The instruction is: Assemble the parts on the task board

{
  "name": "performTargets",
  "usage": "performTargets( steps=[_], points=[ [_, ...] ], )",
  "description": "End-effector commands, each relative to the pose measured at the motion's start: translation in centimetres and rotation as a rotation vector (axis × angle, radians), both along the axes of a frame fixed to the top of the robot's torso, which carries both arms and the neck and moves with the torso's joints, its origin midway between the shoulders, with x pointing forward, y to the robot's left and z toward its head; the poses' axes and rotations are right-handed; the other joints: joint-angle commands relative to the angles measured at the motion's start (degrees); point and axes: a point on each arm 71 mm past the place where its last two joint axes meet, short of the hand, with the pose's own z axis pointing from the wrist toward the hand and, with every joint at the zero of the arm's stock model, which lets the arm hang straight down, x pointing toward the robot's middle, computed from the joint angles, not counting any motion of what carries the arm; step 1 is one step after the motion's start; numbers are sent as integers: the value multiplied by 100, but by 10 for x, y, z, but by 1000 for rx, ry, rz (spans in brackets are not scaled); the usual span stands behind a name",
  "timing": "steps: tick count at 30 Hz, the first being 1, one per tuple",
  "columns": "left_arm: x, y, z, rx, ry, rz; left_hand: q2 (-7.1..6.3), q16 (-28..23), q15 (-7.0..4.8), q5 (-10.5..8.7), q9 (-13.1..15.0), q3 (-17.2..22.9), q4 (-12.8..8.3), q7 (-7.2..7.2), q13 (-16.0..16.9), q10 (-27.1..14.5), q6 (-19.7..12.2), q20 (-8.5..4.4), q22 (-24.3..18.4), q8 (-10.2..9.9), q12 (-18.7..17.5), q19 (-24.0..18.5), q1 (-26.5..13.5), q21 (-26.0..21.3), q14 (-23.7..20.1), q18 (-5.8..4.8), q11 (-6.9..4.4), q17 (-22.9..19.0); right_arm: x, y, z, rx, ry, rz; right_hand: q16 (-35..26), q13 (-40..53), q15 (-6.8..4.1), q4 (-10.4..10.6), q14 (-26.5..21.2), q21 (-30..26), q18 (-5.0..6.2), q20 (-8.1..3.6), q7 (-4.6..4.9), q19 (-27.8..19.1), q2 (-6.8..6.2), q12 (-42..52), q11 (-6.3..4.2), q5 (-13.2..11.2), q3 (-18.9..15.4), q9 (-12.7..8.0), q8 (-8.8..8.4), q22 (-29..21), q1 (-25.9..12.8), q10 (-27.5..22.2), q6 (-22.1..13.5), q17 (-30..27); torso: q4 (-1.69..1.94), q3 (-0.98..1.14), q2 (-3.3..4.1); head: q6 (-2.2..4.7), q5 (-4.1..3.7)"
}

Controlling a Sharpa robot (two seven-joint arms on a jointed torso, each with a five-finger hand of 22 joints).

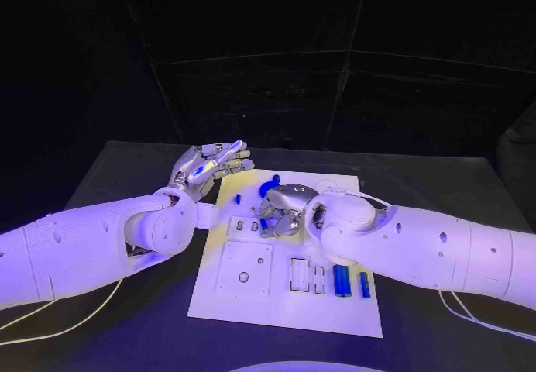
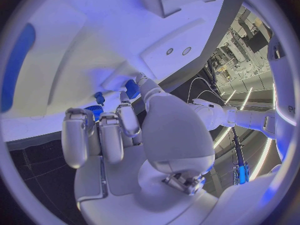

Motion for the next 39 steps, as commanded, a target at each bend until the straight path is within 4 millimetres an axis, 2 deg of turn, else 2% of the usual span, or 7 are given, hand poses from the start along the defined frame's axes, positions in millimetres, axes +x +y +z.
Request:
performTargets(
  steps=[1, 14, 23, 25, 28, 34, 39],
  points=[
    [0, -1, 2, -7, -6, -11, 46, -40, -11, 6, 5, -1, -54, 12, 4, 75, 82, 0, -15, -3, -18, 52, 22, 25, 57, 39, -27, 4, 0, -1, 2, 41, -31, -23, -27, -20, 41, 21, 572, -32, -15, 49, 9, -2, -20, -43, 17, 6, -59, 5, -21, 190, -66, -45, -67, 1408, 0, 0, -3, -4, -3],
    [2, 4, -1, 97, -10, -67, 96, 364, -457, 17, 33, -49, -114, -304, 166, 1243, 576, -395, 118, 97, 332, 962, -90, 444, 1335, 52, -431, 384, -12, -30, 22, 299, -83, 43, -81, -58, 94, 255, 540, -63, 1, 100, 77, -41, -201, -36, 80, 121, -363, 9, -14, 107, -2, -72, -340, 1283, -10, 3, -21, 19, 15],
    [11, 8, 5, 342, 4, -227, -142, 1964, -891, 24, 81, 76, -246, -606, 799, 2012, 667, -927, 496, 260, 1353, 1979, -39, 1214, 2369, -1, -795, 1418, 0, -96, 48, 487, 180, -82, -918, -858, -4, 207, 153, -884, 329, 13, -7, -877, -1, -754, -5, 326, -517, 43, 136, -1763, 329, -581, -250, -125, -20, 20, -60, 27, 28],
    [14, 9, 9, 451, 18, -291, -215, 4699, -1100, 30, 127, 87, -303, -682, 1313, 2037, 685, -1102, 822, 399, 2077, 2640, -29, 1830, 3060, -18, -940, 4291, 7, -116, 56, 543, 230, -127, -1543, -1550, -65, 147, -92, -1434, 471, -21, -34, -1294, 60, -1442, -49, 308, -524, 43, 173, -2761, 433, -957, -204, -924, -24, 32, -86, 9, 23],
    [18, 10, 15, 580, 67, -352, -201, 6557, -1056, 74, 202, 104, -280, -742, 2285, 1090, 451, -1152, 1285, 660, 3263, 2686, -57, 2523, 2965, -51, -916, 6509, 16, -137, 70, 620, 244, -140, 14, -3278, 25, 68, 597, -2768, 773, -8, 36, -2038, 106, -3335, -82, 324, -404, 32, 159, -4724, 646, -1617, -191, 1510, -31, 49, -116, 11, 6],
    [25, 8, 24, 871, 160, -414, -62, 7559, -1205, 20, 439, -192, 313, -813, 2913, 1002, 500, -1244, 3348, 1240, 4251, 3257, -668, 4362, 3297, -210, -1014, 8095, 30, -166, 93, 740, 184, -153, -172, -4017, 29, -10, 455, -3654, 796, 23, 1, -2114, 137, -4317, -4, 343, -120, 26, 117, -5474, 872, -1521, -197, 1288, -25, 96, -173, -41, 11],
    [30, 4, 28, 1053, 240, -442, 18, 7774, -1306, -22, 901, -609, 938, -970, 4761, 1646, 581, -1359, 4430, 1954, 5892, 3349, -1134, 5216, 3381, -334, -1180, 8490, 38, -178, 100, 769, 151, -176, -1832, -4184, -6, -22, -402, -3913, 768, 3, -25, -1904, 72, -4518, -29, 338, -64, 28, 101, -5642, 854, -1372, -199, -303, -37, 134, -210, -71, 23]
  ],
)
